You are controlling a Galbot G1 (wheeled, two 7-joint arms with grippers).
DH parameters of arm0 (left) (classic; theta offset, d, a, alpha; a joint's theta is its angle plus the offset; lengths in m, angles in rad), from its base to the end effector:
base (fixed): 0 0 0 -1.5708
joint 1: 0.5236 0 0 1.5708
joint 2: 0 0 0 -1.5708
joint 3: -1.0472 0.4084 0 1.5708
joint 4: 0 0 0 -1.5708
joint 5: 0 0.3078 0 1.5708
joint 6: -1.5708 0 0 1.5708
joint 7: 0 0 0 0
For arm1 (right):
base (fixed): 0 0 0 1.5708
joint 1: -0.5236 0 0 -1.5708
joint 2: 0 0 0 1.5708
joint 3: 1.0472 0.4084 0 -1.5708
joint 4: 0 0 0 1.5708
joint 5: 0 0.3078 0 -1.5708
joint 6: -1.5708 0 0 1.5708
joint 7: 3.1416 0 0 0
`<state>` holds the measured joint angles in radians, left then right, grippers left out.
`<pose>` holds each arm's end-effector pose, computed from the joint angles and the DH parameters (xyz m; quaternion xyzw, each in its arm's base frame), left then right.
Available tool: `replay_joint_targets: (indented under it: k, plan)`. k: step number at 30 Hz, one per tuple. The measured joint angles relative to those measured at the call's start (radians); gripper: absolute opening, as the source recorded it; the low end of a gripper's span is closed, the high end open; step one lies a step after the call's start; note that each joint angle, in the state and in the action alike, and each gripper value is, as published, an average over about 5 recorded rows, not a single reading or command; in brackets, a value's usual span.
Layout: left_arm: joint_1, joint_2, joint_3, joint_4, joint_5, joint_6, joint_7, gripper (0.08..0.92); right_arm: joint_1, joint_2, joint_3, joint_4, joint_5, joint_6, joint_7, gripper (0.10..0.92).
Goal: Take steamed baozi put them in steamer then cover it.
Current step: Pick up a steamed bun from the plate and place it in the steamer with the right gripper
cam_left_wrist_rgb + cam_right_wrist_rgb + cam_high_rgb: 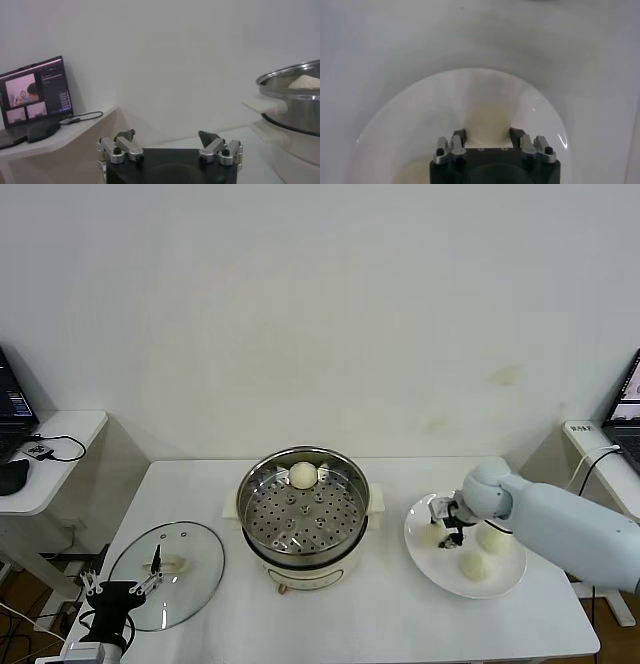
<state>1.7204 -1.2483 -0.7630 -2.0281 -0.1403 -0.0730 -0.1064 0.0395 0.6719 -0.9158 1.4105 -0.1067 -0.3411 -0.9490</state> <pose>0.0616 0.1485 -0.3531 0.0681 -0.9880 -0.1319 0.0423 0.4793 -0.1706 -0.2070 0.4747 -0.5438 0.5870 0.3666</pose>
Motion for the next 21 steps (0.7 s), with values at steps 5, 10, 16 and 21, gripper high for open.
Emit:
replay_joint_targets:
  k: [5,10,16,21]
  plan:
    - [-0.003,0.004,0.003,-0.003,-0.001,0.000,0.000,0.823,0.112,-0.030,-0.028,0.040,0.059,-0.016,-0.013,0.571]
    - [-0.006,0.007,0.010,-0.008,-0.001,0.000,0.000,0.823,0.267,-0.030,-0.092,0.079,0.136,-0.033,-0.014,0.577]
    - [-0.009,0.009,0.015,-0.014,-0.002,0.000,0.000,0.823,0.444,0.028,-0.180,0.126,0.261,-0.077,0.011,0.578]
    - [-0.010,0.009,0.014,-0.011,-0.006,-0.001,0.000,0.823,0.523,0.113,-0.232,0.151,0.380,-0.135,0.059,0.585]
